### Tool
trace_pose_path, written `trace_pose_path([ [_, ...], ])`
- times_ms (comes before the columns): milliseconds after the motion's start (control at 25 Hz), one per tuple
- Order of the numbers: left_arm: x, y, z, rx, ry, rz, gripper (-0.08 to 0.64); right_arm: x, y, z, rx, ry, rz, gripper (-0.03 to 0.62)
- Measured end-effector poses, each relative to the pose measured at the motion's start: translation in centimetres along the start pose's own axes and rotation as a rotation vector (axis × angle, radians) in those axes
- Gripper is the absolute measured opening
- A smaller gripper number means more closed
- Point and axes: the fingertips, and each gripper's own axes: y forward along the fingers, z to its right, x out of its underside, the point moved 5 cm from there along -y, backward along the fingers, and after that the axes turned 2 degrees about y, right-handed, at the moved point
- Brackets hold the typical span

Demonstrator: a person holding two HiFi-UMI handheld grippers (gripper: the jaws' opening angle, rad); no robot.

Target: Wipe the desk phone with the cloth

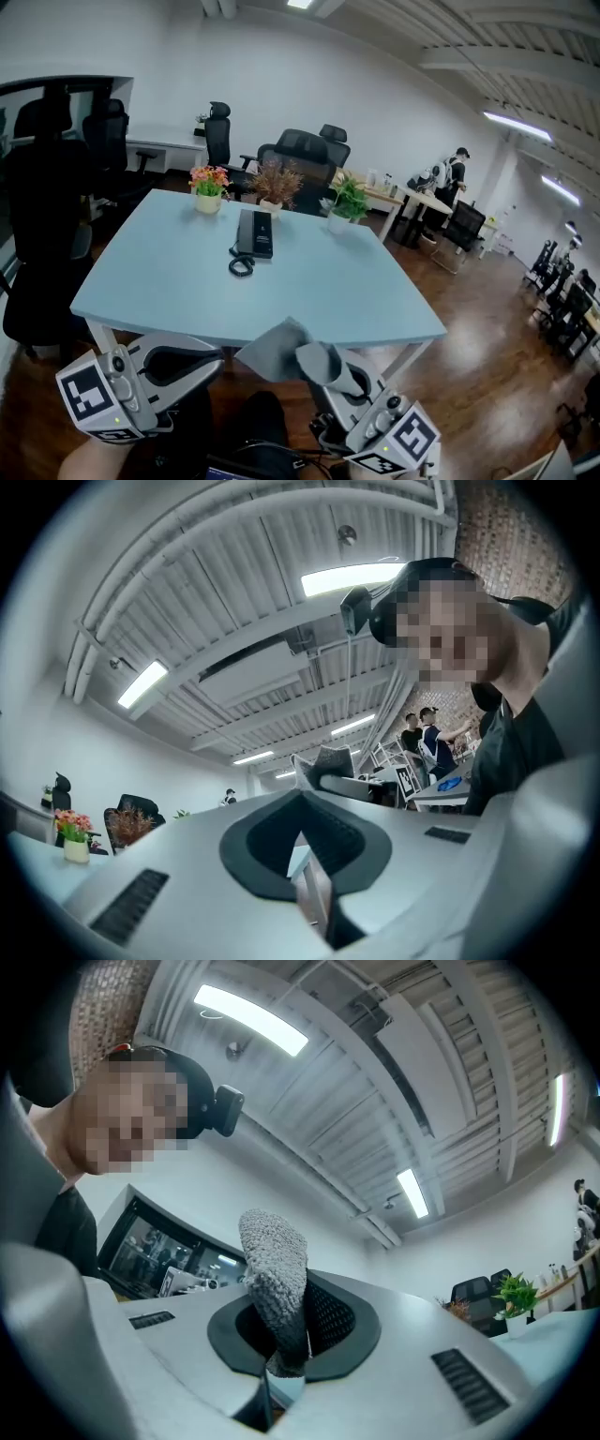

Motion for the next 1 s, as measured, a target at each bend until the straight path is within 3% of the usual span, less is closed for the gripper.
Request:
trace_pose_path([
  [360,-3.3,-5.9,5.6,-0.08,0.002,0.018,0.009,-0.7,-1.6,-6.5,-0.027,0.015,-0.047,0.002],
  [520,-5.5,-5.1,9.8,-0.083,-0.018,0.036,0.009,-3.7,-4.6,-8.6,-0.028,-0.003,-0.058,0.002],
  [760,-6.9,-3.8,13.6,-0.043,-0.038,0.098,0.009,-6.3,-7.9,-10.3,-0.033,-0.037,-0.043,0.002],
  [1000,-9.7,-3.2,18.0,0.053,-0.09,0.197,0.003,-8.9,-10.4,-12.0,-0.026,-0.031,-0.031,0.002],
])
